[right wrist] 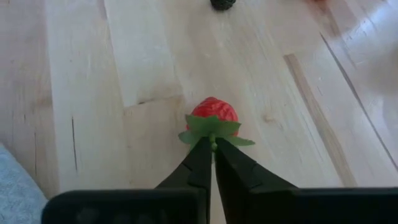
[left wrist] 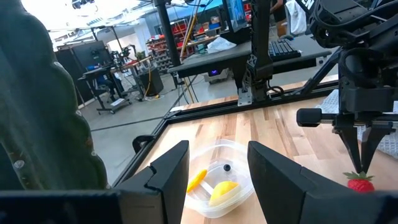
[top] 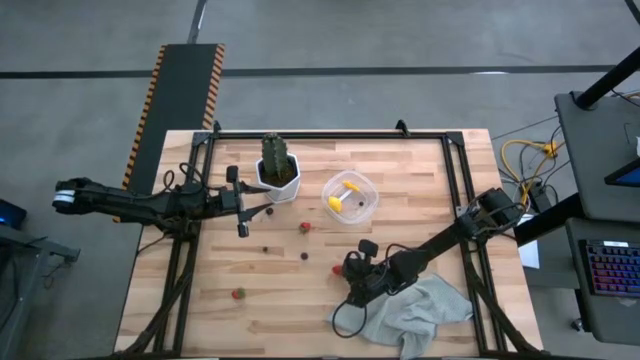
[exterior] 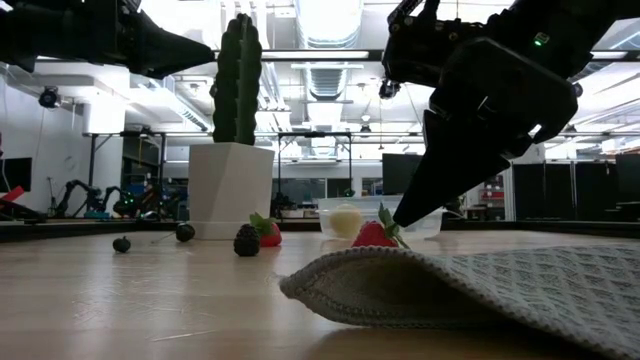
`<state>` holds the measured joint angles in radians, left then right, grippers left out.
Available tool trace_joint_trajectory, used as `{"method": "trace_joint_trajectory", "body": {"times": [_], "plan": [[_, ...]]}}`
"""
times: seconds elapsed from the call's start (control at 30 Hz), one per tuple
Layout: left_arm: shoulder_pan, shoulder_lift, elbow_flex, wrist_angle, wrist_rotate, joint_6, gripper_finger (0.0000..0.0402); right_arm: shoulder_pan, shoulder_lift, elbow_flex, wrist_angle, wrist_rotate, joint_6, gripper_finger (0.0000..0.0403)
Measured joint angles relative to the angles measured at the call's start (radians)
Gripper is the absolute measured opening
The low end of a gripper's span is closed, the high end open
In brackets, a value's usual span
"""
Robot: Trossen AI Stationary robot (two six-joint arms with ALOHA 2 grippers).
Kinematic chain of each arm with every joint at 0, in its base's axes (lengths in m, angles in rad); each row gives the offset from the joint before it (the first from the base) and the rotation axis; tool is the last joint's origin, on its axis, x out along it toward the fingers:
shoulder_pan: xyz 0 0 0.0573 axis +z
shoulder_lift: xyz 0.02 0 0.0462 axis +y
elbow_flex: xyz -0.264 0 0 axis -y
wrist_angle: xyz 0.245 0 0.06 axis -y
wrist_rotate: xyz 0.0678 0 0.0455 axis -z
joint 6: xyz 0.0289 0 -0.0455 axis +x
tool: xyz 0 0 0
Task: Pick and placing Produce into tupperware
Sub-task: Put the middle right red strawberry into the transparent container
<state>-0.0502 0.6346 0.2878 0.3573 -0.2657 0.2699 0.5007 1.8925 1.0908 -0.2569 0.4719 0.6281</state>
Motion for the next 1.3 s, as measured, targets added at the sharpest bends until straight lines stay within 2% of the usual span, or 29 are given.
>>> {"method": "trace_joint_trajectory", "body": {"times": [0.27, 0.5, 0.63, 0.87, 0.93, 1.07, 1.17, 1.3], "plan": [[0.000, 0.000, 0.000, 0.000, 0.000, 0.000, 0.0151, -0.002, -0.014, -0.001, -0.002, 0.052, -0.005, 0.0009], [0.000, 0.000, 0.000, 0.000, 0.000, 0.000, 0.0151, -0.032, -0.132, -0.001, -0.048, 0.124, -0.075, 0.0008], [0.000, 0.000, 0.000, 0.000, 0.000, 0.000, 0.0151, -0.075, -0.213, -0.001, -0.161, 0.173, -0.128, 0.0008], [0.000, -0.002, 0.000, 0.000, 0.000, 0.000, 0.0151, -0.219, -0.329, -0.001, -0.283, 0.177, -0.262, 0.0008], [0.000, -0.001, 0.000, 0.002, 0.000, 0.004, 0.0151, -0.272, -0.354, -0.007, -0.299, 0.160, -0.301, 0.0008], [0.000, -0.001, 0.002, 0.001, 0.000, 0.007, 0.0151, -0.393, -0.379, -0.023, -0.294, 0.044, -0.351, 0.0008], [0.000, -0.002, 0.002, 0.001, 0.000, 0.007, 0.0151, -0.477, -0.367, -0.035, -0.286, -0.033, -0.384, 0.0008], [0.000, 0.002, 0.001, 0.001, 0.000, 0.002, 0.0151, -0.558, -0.334, -0.038, -0.269, -0.083, -0.414, 0.0008]]}}
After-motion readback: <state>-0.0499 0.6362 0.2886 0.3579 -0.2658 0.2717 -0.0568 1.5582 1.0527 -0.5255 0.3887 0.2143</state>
